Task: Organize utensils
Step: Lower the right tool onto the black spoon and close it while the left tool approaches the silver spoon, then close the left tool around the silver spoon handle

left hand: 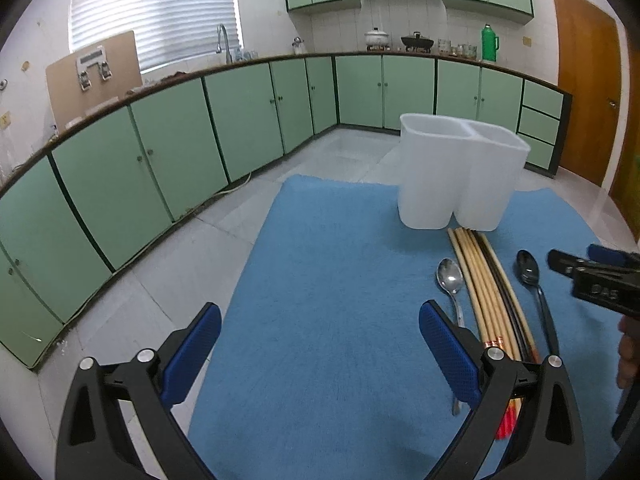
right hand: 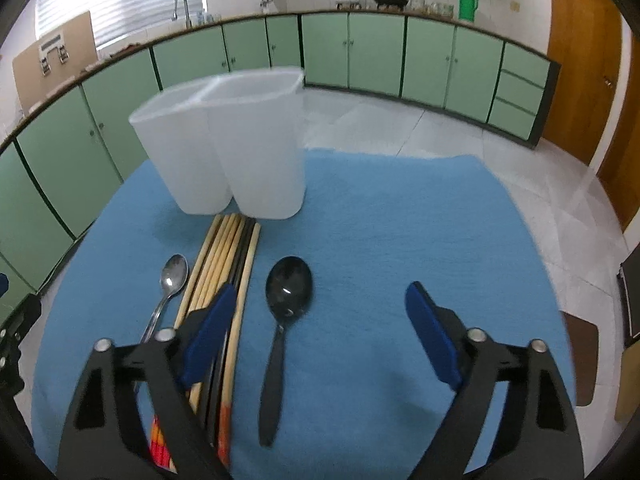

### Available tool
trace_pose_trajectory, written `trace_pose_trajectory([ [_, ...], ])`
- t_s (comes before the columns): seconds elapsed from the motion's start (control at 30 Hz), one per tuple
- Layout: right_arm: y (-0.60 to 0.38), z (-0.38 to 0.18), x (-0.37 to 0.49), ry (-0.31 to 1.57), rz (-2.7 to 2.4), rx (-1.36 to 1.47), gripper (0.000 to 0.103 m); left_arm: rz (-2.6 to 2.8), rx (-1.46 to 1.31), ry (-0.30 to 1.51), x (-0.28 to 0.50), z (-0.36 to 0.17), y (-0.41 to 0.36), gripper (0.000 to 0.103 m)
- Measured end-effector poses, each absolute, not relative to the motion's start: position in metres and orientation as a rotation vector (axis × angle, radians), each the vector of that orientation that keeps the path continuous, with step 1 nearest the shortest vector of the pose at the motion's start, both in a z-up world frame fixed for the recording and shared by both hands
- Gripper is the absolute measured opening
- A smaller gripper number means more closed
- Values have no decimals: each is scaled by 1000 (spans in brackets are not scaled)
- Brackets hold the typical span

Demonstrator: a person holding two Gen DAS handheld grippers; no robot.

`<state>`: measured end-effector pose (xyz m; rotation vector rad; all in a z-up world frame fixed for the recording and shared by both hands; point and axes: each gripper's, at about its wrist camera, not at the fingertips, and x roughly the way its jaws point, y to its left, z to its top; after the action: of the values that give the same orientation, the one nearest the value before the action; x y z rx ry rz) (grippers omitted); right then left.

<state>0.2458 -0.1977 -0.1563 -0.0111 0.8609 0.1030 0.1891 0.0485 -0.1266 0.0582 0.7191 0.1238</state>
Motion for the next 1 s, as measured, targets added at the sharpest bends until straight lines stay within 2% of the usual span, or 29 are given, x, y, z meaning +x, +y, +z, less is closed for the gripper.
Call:
trace_pose_trajectory([
  [0.47, -178, -187, 284, 973, 54, -2, 63, 106, 63, 778, 222, -154, 51, 97],
  [0.63, -169, -183, 281, 958, 88, -37, 34, 78, 60, 789, 232, -156, 46, 97],
  [1.0, -181, -178, 267, 963, 101, -28, 34, -65, 84, 843, 257, -172, -2, 97],
])
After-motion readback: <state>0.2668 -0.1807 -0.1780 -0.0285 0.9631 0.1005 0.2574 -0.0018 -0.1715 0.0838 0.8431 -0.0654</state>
